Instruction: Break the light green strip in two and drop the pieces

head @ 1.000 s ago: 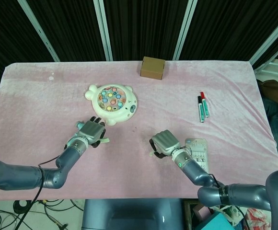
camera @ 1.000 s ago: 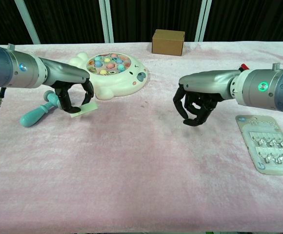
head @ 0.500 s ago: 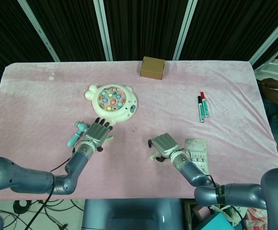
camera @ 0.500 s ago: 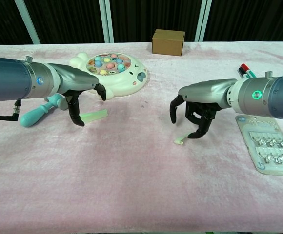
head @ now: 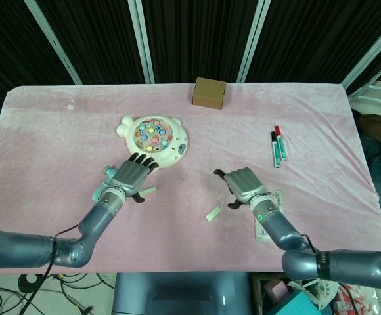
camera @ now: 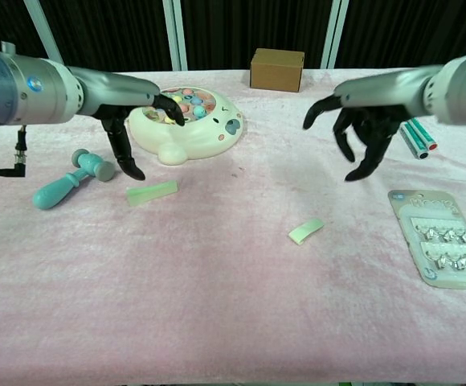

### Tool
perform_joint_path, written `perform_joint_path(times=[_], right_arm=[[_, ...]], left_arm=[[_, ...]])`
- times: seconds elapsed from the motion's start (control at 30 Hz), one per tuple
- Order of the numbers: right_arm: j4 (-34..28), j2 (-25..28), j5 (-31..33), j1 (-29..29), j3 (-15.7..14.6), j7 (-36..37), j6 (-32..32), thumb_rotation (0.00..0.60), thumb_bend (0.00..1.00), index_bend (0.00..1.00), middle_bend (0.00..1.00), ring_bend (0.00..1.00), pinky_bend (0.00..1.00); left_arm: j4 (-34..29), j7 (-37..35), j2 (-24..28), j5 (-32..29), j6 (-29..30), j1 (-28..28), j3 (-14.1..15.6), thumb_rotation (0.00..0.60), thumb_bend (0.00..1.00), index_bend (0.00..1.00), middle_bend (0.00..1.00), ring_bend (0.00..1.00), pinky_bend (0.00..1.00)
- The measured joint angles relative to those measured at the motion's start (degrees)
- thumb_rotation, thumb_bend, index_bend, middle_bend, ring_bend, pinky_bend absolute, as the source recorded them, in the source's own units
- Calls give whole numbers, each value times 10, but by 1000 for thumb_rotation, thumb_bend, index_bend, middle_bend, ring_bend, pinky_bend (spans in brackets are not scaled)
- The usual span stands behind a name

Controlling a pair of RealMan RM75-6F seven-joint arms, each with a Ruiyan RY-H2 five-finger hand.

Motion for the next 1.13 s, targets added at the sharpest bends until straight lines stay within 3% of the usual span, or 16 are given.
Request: perform_joint_path(times=[0.23,0.5,0.8,0.97,1.13], right_arm=[[-31,102,-92,-89,-12,61,95,600,130,136,293,373,205],[0,150,-242,-218,-37,190,202,600,132,108,255,303,165],[44,116,-367,-371,-93,240,343,600,133,96,244,301,165],[68,78,-408,-429,-105,233,402,600,132,89,244,301,165],[82,61,-428,-461,-107,229,413,600,132,77,241,302,164]], left_arm=[[-85,-55,101,169,59,84,16,600,144,102,65,0,0],[-133,-62,184,346,225,226,75,600,144,102,62,0,0],[-81,-100,180,480,386,417,138,600,144,101,49,0,0],[-9,-157,147,508,449,505,141,600,144,102,39,0,0],[42,-213,125,518,451,543,131,600,144,97,4,0,0]])
